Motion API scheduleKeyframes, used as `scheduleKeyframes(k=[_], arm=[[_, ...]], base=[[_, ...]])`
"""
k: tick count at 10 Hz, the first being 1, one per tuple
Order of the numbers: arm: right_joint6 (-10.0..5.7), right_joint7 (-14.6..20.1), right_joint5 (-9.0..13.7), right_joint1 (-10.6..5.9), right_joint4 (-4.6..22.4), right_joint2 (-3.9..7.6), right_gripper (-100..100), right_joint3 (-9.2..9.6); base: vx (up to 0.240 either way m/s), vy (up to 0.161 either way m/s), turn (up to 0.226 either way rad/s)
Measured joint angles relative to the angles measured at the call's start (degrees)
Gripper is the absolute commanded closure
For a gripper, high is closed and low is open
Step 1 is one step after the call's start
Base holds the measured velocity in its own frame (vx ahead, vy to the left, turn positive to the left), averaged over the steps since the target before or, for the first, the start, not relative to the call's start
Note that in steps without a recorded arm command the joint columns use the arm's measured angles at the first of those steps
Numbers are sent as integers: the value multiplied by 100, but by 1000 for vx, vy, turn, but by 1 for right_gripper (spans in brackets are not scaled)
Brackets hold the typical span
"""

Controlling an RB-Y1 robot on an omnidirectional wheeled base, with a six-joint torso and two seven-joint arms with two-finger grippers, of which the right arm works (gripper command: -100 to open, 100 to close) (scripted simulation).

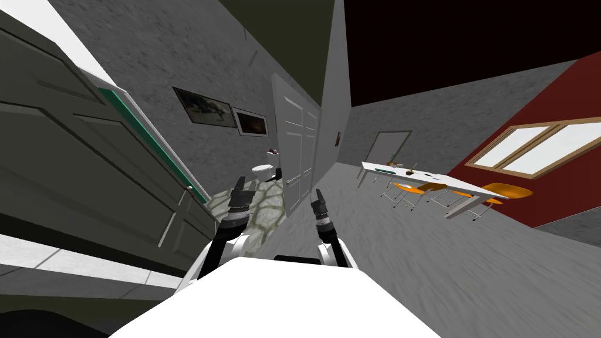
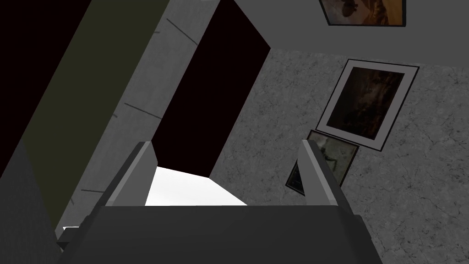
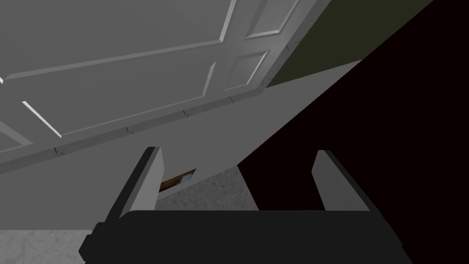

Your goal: Push the door open

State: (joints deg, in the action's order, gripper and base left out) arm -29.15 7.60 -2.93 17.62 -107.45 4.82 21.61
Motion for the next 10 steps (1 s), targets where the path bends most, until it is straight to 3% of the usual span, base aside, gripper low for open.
scheduleKeyframes(k=[5,10], arm=[[-153,-10,-10,-173,563,64,-100,483],[-291,32,17,-463,1184,165,-100,898]], base=[[95,-4,-29],[102,-6,-31]])
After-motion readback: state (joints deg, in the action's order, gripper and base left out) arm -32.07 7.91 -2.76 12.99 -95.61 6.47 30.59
